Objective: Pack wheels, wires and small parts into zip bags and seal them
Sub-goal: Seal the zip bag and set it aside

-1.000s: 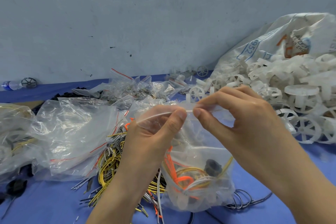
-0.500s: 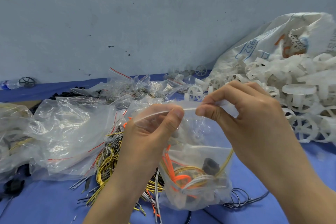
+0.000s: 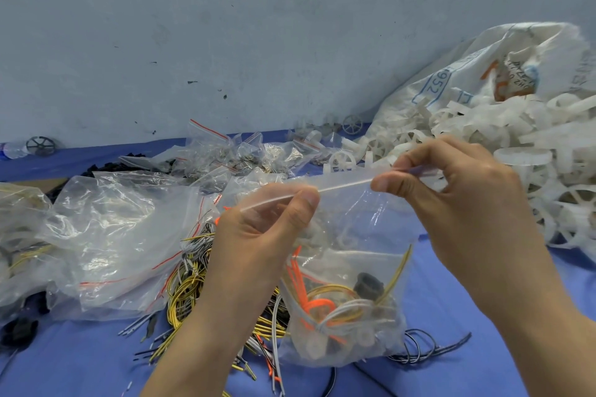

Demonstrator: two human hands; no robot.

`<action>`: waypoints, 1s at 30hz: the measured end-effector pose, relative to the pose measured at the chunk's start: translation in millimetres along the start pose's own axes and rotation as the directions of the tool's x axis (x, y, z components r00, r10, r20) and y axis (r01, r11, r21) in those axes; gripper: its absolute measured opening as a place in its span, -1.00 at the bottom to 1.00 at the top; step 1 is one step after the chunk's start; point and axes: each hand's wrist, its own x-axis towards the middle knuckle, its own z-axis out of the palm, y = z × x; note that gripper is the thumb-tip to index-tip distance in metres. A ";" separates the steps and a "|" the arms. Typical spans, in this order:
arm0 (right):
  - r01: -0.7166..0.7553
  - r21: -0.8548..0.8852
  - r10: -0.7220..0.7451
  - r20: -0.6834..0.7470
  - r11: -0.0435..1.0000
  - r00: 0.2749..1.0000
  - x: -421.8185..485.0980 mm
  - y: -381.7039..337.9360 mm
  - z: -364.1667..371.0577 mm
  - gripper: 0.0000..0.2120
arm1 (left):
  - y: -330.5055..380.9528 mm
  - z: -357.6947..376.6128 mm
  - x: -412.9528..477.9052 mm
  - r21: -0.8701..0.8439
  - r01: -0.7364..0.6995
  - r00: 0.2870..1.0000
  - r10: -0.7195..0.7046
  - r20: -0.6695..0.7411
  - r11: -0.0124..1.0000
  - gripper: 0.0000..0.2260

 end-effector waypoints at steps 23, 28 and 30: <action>-0.155 -0.042 0.153 -0.036 0.987 0.988 -5.2 2.5 1.6 -0.67 | -8.7 -29.1 -0.6 -0.051 0.040 0.978 -0.049 -0.202 0.998 -0.73; -0.030 -0.115 0.036 0.049 0.993 0.998 -1.3 -14.3 -5.7 -0.59 | -0.7 -27.4 -0.9 -0.002 -0.001 0.987 0.001 -0.163 1.000 -0.76; 0.059 -0.144 -0.037 0.154 0.988 0.987 -2.7 -28.2 -4.2 -0.50 | 5.7 -23.5 -2.7 0.065 -0.067 0.993 0.073 -0.096 0.996 -0.78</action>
